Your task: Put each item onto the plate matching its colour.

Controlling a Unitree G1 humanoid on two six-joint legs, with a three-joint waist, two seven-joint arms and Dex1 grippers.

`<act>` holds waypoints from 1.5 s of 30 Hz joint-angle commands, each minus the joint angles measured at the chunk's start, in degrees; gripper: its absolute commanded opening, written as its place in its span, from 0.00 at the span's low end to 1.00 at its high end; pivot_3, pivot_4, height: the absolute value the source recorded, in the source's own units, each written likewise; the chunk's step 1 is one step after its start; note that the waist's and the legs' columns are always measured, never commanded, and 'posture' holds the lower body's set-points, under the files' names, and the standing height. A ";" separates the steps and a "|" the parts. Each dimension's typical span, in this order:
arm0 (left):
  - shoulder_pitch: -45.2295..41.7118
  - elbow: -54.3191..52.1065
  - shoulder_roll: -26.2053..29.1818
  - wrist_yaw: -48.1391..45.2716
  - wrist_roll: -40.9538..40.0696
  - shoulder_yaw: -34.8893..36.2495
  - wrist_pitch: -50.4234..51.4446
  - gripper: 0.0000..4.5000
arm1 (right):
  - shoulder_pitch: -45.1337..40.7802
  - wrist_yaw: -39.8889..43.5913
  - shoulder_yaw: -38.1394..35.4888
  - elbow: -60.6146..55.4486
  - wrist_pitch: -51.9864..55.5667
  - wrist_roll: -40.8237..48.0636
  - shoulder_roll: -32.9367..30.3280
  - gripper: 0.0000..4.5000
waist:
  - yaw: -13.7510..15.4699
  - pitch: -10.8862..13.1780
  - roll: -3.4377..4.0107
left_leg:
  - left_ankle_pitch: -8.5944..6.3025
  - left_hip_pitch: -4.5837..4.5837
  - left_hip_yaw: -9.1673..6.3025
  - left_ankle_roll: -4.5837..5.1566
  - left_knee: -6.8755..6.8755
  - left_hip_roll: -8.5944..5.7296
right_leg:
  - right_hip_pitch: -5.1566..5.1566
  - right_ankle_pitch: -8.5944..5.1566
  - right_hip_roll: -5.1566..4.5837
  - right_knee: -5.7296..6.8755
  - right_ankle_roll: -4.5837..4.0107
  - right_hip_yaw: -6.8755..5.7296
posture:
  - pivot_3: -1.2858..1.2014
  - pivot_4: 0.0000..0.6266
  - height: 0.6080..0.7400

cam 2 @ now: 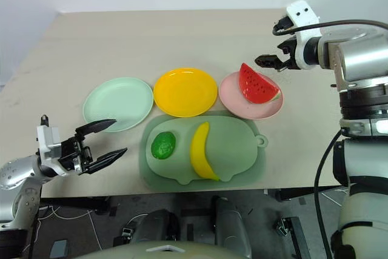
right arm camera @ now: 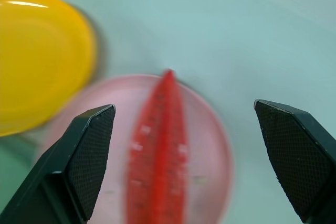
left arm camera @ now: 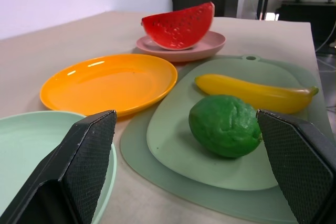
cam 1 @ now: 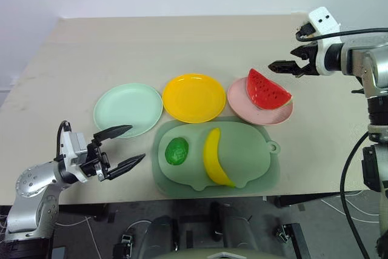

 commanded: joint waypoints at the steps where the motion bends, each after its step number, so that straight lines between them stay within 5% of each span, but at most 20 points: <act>1: -0.73 0.43 0.43 -0.67 0.32 0.03 -0.57 1.00 | 1.87 3.83 -3.19 -10.87 0.77 4.76 -1.35 0.99 | 0.12 0.00 -0.01 | 0.00 0.00 -0.01 0.00 0.00 0.00 | 0.00 0.00 0.00 0.00 0.00 -0.01 | 0.52 0.24 0.97; 16: -0.73 5.53 -0.13 -3.70 1.06 0.93 -4.46 1.00 | 16.30 6.21 1.30 -34.45 7.72 16.31 0.06 0.99 | 0.21 -0.01 -0.02 | 0.00 0.01 -0.18 0.00 0.03 0.00 | 0.04 0.00 -0.01 0.00 0.00 -0.05 | 0.52 0.24 0.97; 25: -0.06 6.05 -0.46 -3.86 1.13 1.07 -5.80 1.00 | 15.68 -5.04 1.21 -38.22 30.25 22.33 11.75 0.99 | 0.21 -0.03 -0.05 | 0.00 -0.01 -0.21 -0.01 0.07 -0.01 | 0.04 0.00 -0.06 0.02 -0.02 -0.05 | 0.52 0.24 0.97; 45: 0.48 8.46 -1.16 -4.78 1.18 0.88 -8.21 1.00 | 19.23 -27.90 4.86 -36.36 30.84 37.19 15.61 0.99 | 0.14 -0.05 -0.08 | 0.00 0.00 -0.20 0.00 0.08 -0.06 | 0.07 0.00 -0.05 0.02 -0.02 -0.05 | 0.52 0.24 0.97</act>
